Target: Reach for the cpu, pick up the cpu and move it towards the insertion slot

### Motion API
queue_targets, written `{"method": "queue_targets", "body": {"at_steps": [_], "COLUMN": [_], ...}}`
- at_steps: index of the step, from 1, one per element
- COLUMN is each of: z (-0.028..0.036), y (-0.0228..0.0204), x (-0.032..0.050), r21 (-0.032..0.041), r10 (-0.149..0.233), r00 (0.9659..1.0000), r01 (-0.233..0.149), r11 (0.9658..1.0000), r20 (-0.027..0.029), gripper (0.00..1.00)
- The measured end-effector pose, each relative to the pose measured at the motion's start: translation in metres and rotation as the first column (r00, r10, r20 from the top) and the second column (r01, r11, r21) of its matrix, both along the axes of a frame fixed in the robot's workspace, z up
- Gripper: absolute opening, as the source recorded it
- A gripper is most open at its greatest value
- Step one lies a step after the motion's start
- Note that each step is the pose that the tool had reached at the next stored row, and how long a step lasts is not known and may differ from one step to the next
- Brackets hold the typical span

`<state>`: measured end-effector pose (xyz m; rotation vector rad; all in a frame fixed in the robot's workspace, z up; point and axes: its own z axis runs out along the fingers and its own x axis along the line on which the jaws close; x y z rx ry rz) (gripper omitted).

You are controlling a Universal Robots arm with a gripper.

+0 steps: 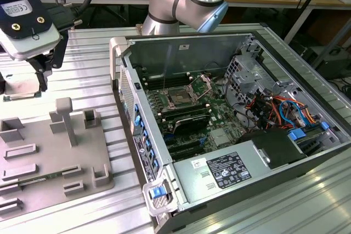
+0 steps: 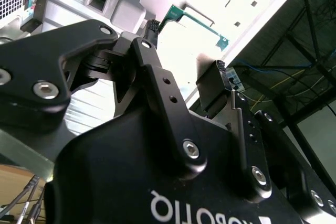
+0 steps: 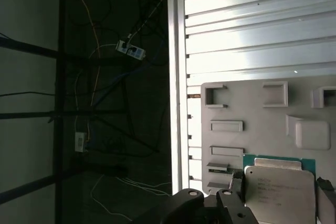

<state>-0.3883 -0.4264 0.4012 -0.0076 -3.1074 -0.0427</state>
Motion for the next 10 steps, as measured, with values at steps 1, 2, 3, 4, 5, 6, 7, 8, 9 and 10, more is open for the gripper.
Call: {"method": "queue_targets", "body": {"at_steps": [1,2,3,4,5,6,7,8,9,10], "z": [0.0001,0.0,0.0001,0.0,0.0001,0.0001,0.0001,0.0001,0.0001,0.0], "y": [0.0,0.0,0.0,0.0,0.0,0.0,0.0,0.0,0.0,0.0], "x": [0.0005,0.0011,0.0019,0.0025,0.0032,0.0037,0.0046,0.0054,0.006,0.0069], "r21": [-0.0001,0.0,-0.0001,-0.0001,-0.0001,-0.0001,-0.0001,-0.0001,-0.0001,-0.0001], "r10": [0.0,0.0,0.0,0.0,0.0,0.0,0.0,0.0,0.0,0.0], "r00": [1.0,1.0,1.0,1.0,1.0,1.0,1.0,1.0,1.0,1.0], "r01": [0.0,0.0,0.0,0.0,0.0,0.0,0.0,0.0,0.0,0.0], "r11": [1.0,1.0,1.0,1.0,1.0,1.0,1.0,1.0,1.0,1.0], "r20": [-0.0001,-0.0001,-0.0001,-0.0001,-0.0001,-0.0001,-0.0001,-0.0001,-0.0001,-0.0001], "gripper": [0.55,0.55,0.55,0.55,0.55,0.55,0.55,0.55,0.55,0.55]}}
